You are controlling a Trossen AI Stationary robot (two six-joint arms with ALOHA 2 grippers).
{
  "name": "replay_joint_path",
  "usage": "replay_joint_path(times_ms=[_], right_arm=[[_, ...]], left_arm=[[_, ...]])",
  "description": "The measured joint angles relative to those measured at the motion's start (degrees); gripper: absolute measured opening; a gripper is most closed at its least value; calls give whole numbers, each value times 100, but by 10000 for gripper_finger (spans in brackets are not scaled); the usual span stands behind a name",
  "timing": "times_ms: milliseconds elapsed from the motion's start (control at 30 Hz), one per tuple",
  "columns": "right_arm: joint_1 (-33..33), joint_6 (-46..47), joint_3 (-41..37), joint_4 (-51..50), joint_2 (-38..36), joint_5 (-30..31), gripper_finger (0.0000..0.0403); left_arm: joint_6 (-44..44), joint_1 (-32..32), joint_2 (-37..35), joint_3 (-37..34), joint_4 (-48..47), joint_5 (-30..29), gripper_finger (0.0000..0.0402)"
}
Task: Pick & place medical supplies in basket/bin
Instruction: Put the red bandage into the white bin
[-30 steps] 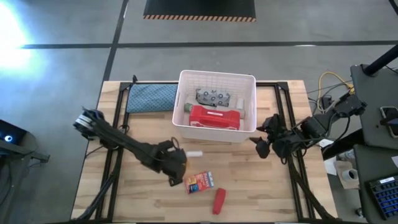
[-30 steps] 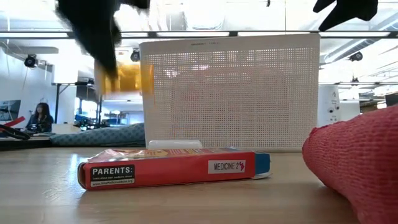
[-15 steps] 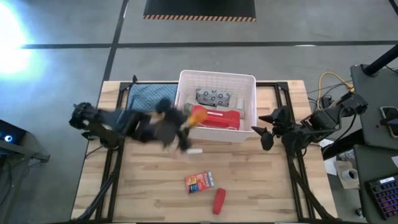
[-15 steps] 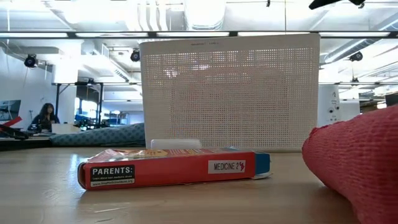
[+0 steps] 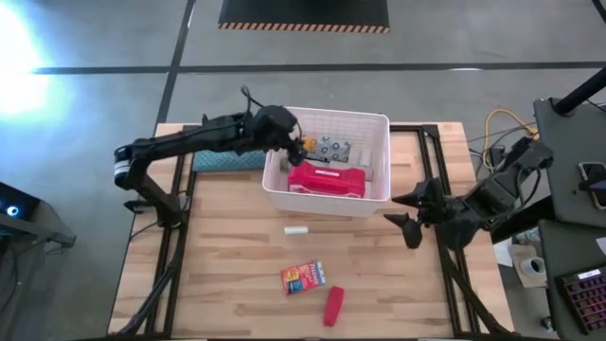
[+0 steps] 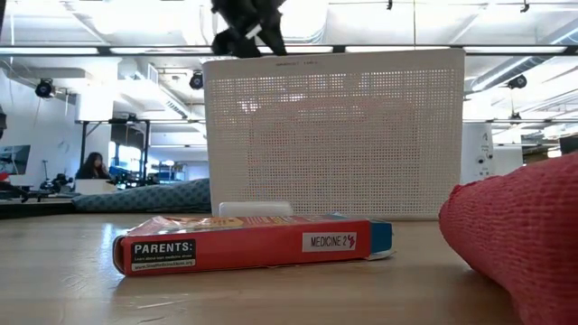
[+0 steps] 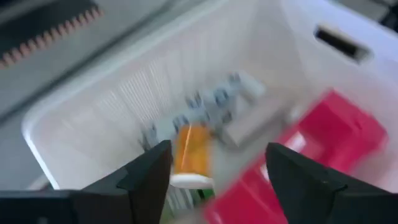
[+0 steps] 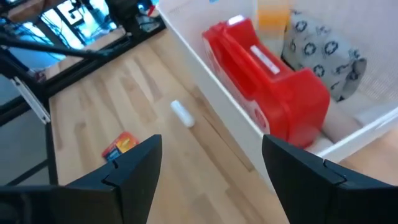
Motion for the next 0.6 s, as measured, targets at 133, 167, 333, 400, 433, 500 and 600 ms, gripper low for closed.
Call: replay_joint_path(times_ms=[133,167,333,400,433,500,600], right_arm=[[133,306,-27,-188,136,5,265],[138,326,-34,-221,175,1,265],[138,67,-41,-242,302,-325,265],[138,-94,-51,-242,379,-415,265],[138,-161,-53,-244,429,-445,265],[138,-303,-57,-243,514,-465,265],[138,-373,-62,-242,667,-499,265]], left_arm=[[-164,-457,-106,146,-505,-10,258],[-162,-629,-147,207,-535,-18,260],[-40,-1922,-301,421,-623,397,261],[-46,-2553,-293,275,-697,421,261],[-134,-2836,-285,129,-721,423,261],[-525,-3325,-247,-251,-671,372,262],[-1439,-3902,-240,-947,-430,199,262]])
